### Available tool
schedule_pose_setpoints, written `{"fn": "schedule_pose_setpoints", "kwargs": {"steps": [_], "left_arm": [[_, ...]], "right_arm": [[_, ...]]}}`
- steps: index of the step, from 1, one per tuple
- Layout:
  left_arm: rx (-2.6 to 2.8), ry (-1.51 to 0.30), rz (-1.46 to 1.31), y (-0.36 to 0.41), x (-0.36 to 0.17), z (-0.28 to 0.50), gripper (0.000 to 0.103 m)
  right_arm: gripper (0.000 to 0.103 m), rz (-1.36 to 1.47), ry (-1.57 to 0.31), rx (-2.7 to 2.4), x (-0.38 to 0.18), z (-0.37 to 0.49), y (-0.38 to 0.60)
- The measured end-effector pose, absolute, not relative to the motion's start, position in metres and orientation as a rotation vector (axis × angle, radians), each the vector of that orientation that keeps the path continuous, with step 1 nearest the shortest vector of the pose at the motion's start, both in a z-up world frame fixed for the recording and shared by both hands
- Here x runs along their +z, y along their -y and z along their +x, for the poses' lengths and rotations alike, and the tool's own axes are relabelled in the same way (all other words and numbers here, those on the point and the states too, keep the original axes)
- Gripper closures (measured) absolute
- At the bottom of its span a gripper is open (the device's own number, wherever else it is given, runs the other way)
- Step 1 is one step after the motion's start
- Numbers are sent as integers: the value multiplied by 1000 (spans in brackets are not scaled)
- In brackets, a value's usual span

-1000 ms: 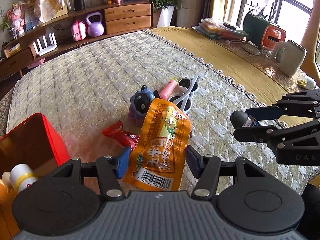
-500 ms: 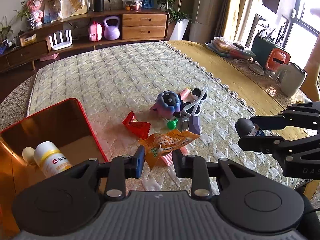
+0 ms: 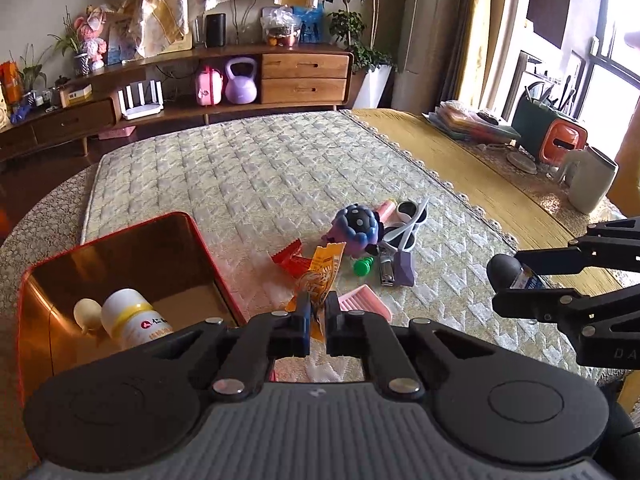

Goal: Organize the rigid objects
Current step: 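Carry the jar into the red tin with the right tool while the left tool drops the packet in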

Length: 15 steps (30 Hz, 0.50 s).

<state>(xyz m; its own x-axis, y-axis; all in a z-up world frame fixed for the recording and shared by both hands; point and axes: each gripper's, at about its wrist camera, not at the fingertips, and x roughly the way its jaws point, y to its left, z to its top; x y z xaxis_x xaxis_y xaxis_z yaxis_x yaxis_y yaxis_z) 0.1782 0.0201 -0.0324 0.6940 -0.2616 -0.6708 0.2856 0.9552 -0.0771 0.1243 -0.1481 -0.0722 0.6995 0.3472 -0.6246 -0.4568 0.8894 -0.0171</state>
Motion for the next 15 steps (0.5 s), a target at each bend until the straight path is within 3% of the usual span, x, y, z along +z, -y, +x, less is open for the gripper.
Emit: {"fn": "schedule_pose_setpoints", "kwargs": {"steps": [15], "left_arm": [[-241,-629,-39,-67,27,167,99]], "right_arm": [[65,-186,-623,483,-60,120,133]]}}
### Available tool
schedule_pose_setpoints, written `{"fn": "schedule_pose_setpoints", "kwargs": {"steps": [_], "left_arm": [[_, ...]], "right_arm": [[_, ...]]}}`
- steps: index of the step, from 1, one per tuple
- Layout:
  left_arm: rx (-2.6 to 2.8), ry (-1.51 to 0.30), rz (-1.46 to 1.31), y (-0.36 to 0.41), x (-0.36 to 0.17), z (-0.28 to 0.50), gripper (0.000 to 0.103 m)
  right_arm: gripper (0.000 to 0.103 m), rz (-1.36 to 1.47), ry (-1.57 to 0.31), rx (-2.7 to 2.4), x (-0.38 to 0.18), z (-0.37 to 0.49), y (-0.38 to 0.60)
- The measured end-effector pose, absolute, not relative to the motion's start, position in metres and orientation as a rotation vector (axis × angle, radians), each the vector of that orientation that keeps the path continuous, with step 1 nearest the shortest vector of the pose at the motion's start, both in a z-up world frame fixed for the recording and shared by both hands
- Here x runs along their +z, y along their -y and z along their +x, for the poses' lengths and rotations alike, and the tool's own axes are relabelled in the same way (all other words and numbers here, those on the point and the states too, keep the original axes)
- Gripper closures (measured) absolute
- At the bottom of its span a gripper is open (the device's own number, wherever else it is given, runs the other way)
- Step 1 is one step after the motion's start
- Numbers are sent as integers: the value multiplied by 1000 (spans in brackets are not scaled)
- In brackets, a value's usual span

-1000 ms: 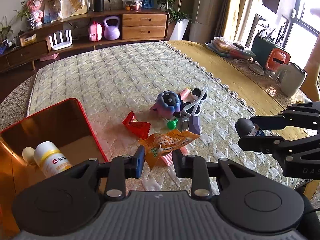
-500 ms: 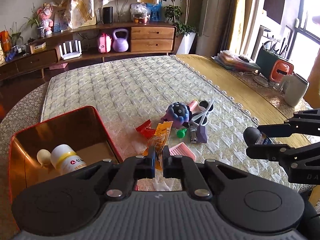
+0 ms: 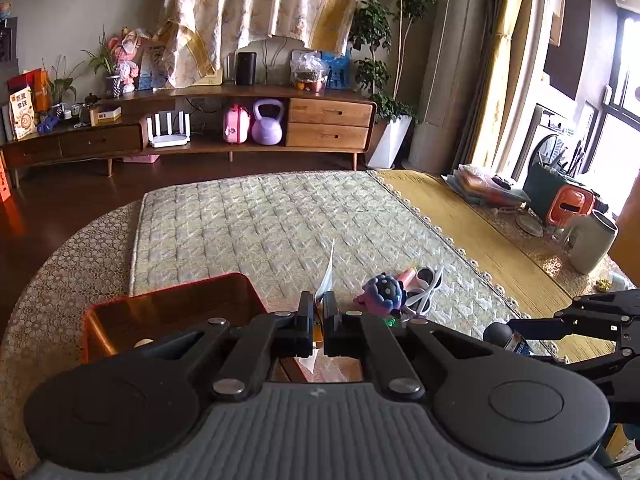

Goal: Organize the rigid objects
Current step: 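Carry the jar into the red tin with the right tool while the left tool drops the packet in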

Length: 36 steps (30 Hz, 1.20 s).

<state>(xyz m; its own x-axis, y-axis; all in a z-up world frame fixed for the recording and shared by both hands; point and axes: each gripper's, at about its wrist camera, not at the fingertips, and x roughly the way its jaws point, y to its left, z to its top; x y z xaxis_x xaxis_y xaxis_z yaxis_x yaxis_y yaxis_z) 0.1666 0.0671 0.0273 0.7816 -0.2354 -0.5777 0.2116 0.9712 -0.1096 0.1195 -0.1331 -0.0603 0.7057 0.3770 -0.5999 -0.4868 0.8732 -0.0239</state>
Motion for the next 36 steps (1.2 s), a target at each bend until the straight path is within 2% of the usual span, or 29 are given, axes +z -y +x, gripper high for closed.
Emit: {"fn": "schedule_pose_setpoints", "kwargs": {"steps": [11,24,36], "left_arm": [[-121,-596,-38,-118,44,151,99],[41,-641,0,-167,2,153,99],[50,-628,48,-165,-17,150,99]], "right_arm": [[65,-210,-595,573,-45,132,81],[65,-290,-643,639,-70,168,-5],[65,-335,-699,625,-100,193,-39]]}}
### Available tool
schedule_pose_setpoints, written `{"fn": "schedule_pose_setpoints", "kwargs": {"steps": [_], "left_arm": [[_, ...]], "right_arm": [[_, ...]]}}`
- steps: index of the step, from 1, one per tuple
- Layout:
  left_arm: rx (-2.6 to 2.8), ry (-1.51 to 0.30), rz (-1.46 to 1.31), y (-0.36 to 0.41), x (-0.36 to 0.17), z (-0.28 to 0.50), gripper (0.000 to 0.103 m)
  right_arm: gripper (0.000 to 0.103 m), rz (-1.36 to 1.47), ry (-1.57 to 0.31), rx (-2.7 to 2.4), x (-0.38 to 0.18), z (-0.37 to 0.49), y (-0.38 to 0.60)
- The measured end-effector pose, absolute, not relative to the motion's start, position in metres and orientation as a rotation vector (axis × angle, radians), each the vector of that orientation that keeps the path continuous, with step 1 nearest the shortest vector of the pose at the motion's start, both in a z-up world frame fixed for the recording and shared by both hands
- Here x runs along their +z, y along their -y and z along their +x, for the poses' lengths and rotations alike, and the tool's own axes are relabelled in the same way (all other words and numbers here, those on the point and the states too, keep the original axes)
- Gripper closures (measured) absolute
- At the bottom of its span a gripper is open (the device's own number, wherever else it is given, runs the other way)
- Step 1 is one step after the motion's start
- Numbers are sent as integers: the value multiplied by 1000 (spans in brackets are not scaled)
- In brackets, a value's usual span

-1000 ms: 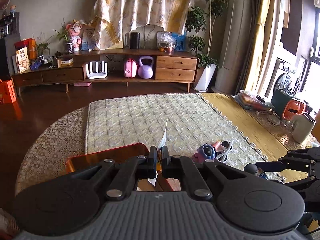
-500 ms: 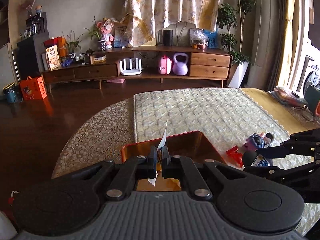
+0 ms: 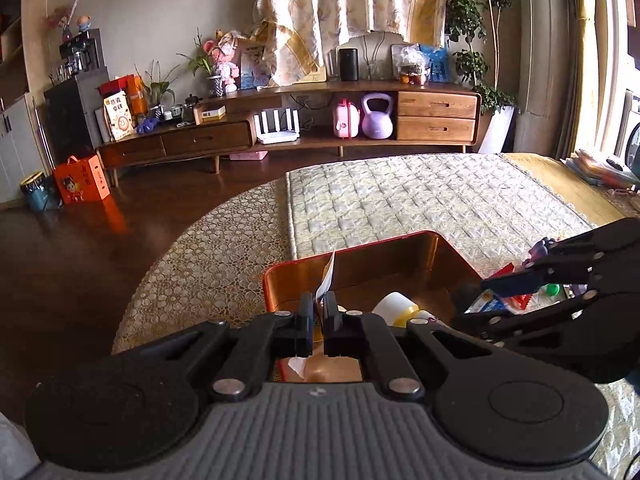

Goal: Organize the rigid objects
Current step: 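Carry the jar into the red tin with the right tool while the left tool drops the packet in, then open the right tool and withdraw it from the red tin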

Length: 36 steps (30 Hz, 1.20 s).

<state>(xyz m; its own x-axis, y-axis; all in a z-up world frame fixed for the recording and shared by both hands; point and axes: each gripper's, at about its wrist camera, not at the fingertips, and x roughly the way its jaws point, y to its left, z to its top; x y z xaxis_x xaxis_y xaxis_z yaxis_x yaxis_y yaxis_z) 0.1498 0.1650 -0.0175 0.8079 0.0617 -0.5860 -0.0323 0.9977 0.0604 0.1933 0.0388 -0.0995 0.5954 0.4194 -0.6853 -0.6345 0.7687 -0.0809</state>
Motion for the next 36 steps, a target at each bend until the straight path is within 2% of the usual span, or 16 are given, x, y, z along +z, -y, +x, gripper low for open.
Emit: {"fn": "schedule_pose_setpoints", "kwargs": {"steps": [17,27,28,30,31,32,33,36], "left_arm": [[-73,-735,-15,-135,-44,131,96],[-64,-769,-18,-121,-47,129,90],[-67,-776,-28,-121,-47,129,87],[-52,-773,-29,-118,-47,127,73],[-47,-768,-25,-117,-46,126,67],[-46,-766,-27,-116,-46,125,48],[-45,-758,-32,-115,-45,123,34],[-52,-739,-29,-111,-40,119,32]], "right_arm": [[64,-295,-722,635,-100,186,-31],[57,-231,-713,681,-85,155,0],[56,-225,-710,683,-82,151,5],[54,-216,-703,688,-79,144,15],[50,-212,-701,686,-77,141,21],[46,-205,-696,684,-75,137,27],[45,-196,-690,683,-73,134,34],[45,-176,-686,670,-69,126,51]]}}
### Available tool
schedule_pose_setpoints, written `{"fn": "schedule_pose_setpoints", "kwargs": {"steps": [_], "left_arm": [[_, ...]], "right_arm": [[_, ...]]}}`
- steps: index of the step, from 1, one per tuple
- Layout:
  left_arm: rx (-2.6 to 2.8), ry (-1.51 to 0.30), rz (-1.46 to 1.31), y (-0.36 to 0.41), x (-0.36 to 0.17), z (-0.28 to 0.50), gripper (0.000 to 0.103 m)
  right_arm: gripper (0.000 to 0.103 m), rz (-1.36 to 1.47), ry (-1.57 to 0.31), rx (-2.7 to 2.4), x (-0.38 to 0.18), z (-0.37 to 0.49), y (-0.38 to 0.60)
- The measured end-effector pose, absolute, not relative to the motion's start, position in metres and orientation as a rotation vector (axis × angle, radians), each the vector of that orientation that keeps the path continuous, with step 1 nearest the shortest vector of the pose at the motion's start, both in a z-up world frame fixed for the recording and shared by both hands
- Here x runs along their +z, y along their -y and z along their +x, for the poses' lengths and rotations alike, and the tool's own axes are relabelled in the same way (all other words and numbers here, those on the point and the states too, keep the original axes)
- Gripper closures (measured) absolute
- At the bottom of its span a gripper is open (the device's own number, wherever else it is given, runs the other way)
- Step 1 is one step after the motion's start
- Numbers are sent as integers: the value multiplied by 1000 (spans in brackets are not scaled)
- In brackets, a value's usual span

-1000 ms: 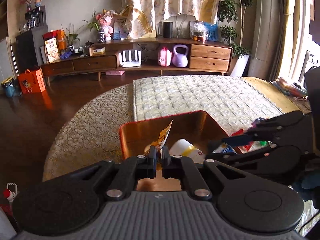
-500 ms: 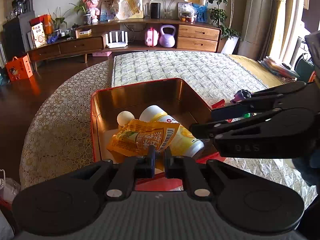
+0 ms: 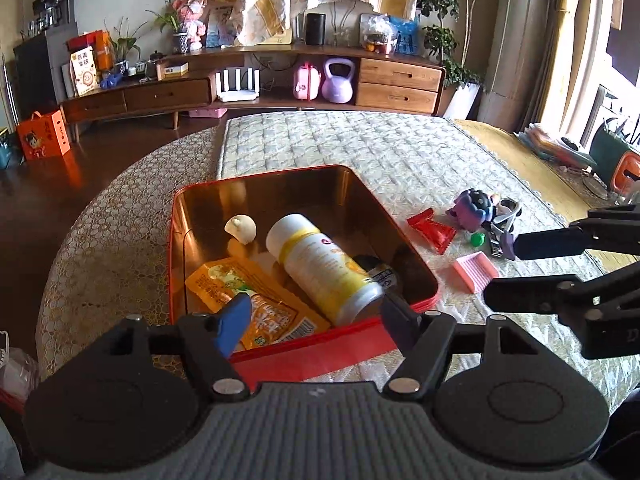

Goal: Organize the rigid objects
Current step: 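Open the right tool and withdraw it from the red tin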

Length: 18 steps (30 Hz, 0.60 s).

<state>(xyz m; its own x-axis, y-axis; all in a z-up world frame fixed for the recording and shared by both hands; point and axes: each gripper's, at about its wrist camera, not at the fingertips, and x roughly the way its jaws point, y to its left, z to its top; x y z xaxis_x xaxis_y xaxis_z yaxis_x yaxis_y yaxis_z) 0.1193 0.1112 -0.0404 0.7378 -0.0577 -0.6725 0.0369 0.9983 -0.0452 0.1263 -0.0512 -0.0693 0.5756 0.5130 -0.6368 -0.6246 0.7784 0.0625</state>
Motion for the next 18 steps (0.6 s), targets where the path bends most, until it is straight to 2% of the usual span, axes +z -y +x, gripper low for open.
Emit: {"fn": "schedule_pose_setpoints", "kwargs": {"steps": [8,11,13,16,18], "left_arm": [[-108,-707,-6,-83,-28,114,32],[-135,-697,-6,-69,-22,115,32],[-152,-692,-5,-60,-20,116,31],[-172,-682,6,-44,-17,118,26],[-178,-678,12,-35,-17,120,21]], "right_arm": [[37,-127,-657,625,-57,112,92],[29,-110,-638,606,-53,109,106],[27,-107,-628,594,-53,106,116],[16,-112,-612,565,-53,104,129],[14,-113,-605,546,-54,103,137]]}}
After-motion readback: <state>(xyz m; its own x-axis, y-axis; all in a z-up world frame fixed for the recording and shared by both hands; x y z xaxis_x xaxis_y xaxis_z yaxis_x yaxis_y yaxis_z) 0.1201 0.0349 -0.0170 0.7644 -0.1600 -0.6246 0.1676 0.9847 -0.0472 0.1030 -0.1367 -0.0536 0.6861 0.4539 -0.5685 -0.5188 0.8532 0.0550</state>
